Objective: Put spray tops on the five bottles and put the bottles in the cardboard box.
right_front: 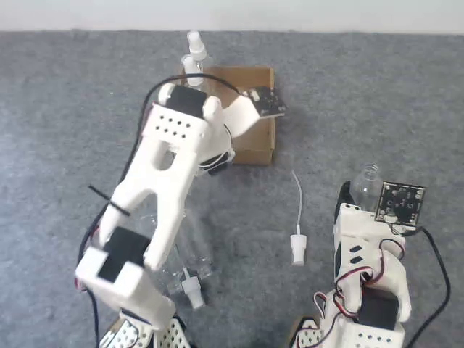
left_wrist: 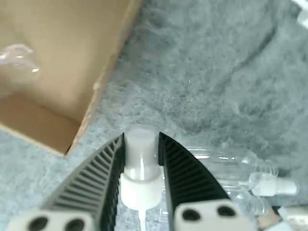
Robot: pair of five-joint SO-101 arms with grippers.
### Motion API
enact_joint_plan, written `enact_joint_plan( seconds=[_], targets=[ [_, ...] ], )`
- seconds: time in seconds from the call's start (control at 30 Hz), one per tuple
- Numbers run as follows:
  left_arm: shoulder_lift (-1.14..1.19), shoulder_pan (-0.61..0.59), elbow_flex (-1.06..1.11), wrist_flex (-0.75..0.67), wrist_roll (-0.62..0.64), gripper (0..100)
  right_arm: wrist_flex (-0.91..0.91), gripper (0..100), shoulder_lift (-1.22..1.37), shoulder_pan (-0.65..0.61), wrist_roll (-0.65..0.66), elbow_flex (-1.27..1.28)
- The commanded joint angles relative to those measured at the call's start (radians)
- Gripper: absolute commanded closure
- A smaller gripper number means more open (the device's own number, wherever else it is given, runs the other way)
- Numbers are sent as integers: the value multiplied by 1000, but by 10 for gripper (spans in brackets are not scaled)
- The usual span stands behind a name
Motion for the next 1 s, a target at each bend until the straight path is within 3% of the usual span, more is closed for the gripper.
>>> enact_joint_plan(
  seconds=[0.0,0.23,0.5,0.67,0.97],
  targets=[
    [-126,6,-47,35,71,987,-24,940,-10,7,-6,-12],
    [-236,8,-47,34,124,987,-24,940,-10,5,-12,-12],
    [-405,9,18,-17,204,987,-21,940,-10,-82,-15,-12],
    [-546,8,180,-144,281,987,-22,940,-10,-128,-106,-12],
    [-868,8,453,-408,453,987,-56,940,-10,-236,-106,23]
  ],
)
